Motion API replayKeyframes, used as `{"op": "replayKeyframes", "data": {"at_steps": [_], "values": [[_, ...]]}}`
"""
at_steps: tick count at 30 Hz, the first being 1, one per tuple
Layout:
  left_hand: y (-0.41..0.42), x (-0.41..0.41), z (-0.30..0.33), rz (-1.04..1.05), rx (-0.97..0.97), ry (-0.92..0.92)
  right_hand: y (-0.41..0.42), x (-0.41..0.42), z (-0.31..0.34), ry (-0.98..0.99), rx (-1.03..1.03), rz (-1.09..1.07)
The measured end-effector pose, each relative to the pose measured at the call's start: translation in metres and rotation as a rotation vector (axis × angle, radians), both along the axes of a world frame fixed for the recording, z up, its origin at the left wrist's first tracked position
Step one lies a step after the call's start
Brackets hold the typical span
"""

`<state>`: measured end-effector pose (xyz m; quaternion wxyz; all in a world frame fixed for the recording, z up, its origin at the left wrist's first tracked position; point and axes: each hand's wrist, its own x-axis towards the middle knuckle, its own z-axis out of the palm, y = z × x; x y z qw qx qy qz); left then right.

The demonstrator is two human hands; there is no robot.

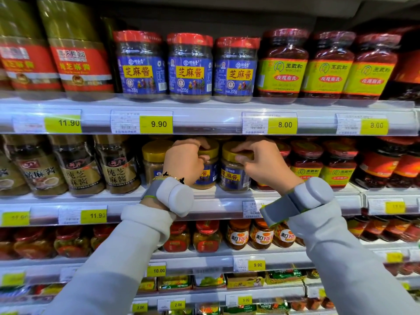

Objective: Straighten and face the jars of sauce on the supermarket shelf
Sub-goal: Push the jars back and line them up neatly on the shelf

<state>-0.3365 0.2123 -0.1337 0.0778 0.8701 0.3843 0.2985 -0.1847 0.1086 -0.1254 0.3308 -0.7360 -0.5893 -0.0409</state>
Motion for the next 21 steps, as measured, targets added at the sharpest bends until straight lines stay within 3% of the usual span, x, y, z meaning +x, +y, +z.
{"op": "replayKeyframes", "data": {"at_steps": [21], "values": [[-0.011, -0.009, 0.004, -0.055, 0.045, -0.091, -0.002, 0.006, 0.001, -0.018, -0.033, 0.036]]}}
